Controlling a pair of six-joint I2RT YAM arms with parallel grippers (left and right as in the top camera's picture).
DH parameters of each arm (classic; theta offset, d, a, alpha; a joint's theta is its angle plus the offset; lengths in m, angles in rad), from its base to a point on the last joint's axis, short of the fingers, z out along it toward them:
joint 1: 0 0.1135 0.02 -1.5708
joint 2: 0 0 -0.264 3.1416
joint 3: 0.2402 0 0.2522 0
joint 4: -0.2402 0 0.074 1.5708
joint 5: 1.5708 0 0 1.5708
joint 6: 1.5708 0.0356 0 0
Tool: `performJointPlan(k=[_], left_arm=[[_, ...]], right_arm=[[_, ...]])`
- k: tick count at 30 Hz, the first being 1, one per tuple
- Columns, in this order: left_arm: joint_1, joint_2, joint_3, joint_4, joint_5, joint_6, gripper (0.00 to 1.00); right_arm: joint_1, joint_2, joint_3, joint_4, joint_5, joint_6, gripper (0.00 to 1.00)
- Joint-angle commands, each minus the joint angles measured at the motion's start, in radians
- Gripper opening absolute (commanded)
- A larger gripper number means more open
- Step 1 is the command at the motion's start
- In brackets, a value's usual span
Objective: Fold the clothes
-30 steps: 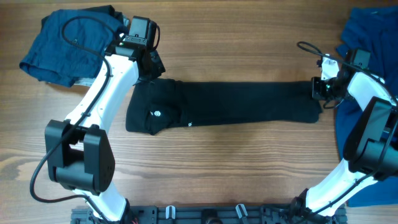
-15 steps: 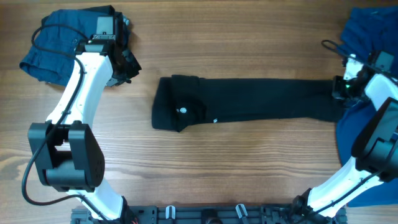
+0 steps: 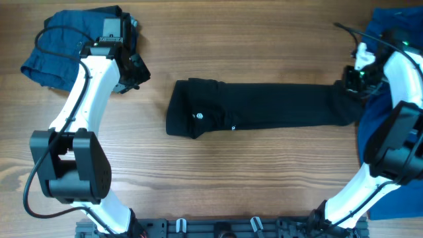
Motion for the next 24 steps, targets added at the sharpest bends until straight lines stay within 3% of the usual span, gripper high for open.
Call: performJointPlan(k=[1,8,17,22,24], left_arm=[[0.0,0.0,0.008,0.009,-0.01,0.008,0.45],[-0.001,0.0,0.008,0.009,-0.01,0.005,0.45],[-0.001,0.0,0.008,0.008,0.044,0.005,0.44],[-0.001,0.0,0.008,0.008,0.047,0.005,0.44],[-0.001,0.0,0.008,0.008,0.047,0.005,0.44]], right_arm=[[0.079,-0.046,0.026,-0.059,-0.102,0.137,0.04],[0.28,-0.046,0.025,-0.101,-0.172,0.442,0.04],[0.479,-0.007,0.022,0.036,-0.064,0.563,0.06],[0.52,0.03,0.022,0.072,-0.05,0.567,0.22],[0.527,0.041,0.022,0.069,-0.067,0.562,0.5]])
